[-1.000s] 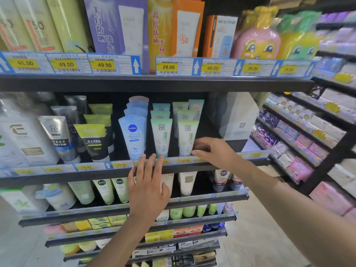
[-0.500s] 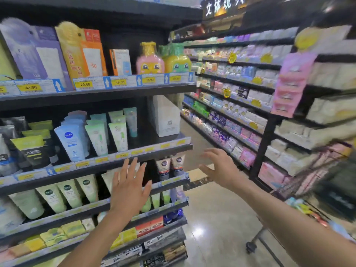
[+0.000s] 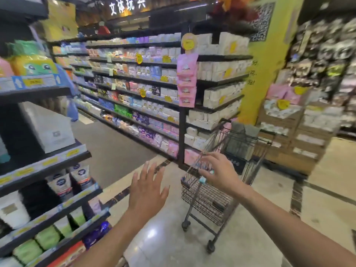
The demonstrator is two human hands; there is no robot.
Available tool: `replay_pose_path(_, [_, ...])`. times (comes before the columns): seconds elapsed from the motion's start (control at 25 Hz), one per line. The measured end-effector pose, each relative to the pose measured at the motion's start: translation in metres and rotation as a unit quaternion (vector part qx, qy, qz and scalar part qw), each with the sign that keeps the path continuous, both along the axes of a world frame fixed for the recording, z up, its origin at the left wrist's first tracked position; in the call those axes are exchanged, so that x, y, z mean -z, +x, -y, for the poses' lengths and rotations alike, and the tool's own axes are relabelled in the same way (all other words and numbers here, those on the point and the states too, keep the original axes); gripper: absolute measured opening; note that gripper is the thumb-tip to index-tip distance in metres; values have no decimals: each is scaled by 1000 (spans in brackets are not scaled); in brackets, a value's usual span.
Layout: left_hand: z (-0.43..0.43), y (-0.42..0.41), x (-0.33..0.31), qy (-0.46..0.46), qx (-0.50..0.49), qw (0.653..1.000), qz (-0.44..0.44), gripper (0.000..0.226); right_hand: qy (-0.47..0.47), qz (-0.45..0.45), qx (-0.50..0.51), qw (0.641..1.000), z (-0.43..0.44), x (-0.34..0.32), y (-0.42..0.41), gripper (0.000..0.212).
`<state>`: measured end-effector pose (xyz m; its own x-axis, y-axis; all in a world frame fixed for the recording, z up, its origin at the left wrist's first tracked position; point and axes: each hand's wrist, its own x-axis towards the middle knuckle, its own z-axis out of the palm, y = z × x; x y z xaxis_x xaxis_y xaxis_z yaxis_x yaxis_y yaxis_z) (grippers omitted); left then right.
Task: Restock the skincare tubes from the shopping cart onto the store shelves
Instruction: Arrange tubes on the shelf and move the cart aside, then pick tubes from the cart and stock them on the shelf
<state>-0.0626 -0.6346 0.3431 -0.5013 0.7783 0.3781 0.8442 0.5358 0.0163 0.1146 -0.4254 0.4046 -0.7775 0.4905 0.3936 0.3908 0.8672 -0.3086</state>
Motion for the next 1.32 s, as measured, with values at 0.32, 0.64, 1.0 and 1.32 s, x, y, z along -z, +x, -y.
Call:
replay_pose_path(0.32, [-201, 91, 12, -24, 184, 982, 24, 67, -43, 9, 183, 982, -119, 32, 134, 45])
replay_pose_path(0.64, [-393, 149, 27, -38, 335, 941, 9, 66, -57, 7, 340, 939, -236, 53, 218, 45])
replay_pose_path(1.0, [-555, 232, 64, -78, 421, 903, 24, 68, -100, 17, 452, 886, -341, 87, 309, 46])
replay_pose_path(1.32, [-669, 282, 96, -153, 384, 909, 49, 70, -132, 91, 420, 893, -472, 121, 360, 60])
